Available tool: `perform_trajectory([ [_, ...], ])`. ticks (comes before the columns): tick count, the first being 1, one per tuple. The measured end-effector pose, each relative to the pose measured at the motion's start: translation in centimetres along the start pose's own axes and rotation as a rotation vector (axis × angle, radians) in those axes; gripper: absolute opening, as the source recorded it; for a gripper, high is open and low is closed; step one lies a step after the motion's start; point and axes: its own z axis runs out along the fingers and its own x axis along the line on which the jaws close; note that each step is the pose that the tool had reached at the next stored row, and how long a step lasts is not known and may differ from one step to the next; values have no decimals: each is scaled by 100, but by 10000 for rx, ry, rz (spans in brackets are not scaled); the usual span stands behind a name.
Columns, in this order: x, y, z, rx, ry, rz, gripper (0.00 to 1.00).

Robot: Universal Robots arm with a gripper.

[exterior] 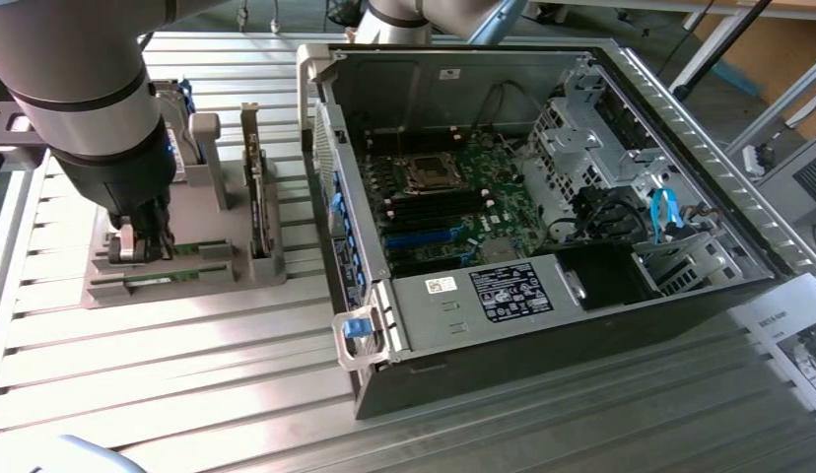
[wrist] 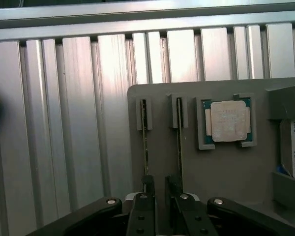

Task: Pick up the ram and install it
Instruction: 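Pick up the ram and move it above insertion slot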

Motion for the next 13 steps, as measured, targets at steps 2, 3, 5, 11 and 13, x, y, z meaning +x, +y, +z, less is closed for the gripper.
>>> perform_trajectory([
  [2, 0, 0, -1, -6, 5, -135, 24],
  [3, 0, 0, -1, -6, 5, -139, 24],
  [5, 0, 0, -1, -7, 5, -146, 24],
  [11, 0, 3, 3, 80, 0, -200, 24],
  [13, 0, 4, 3, 80, 1, -201, 24],
])
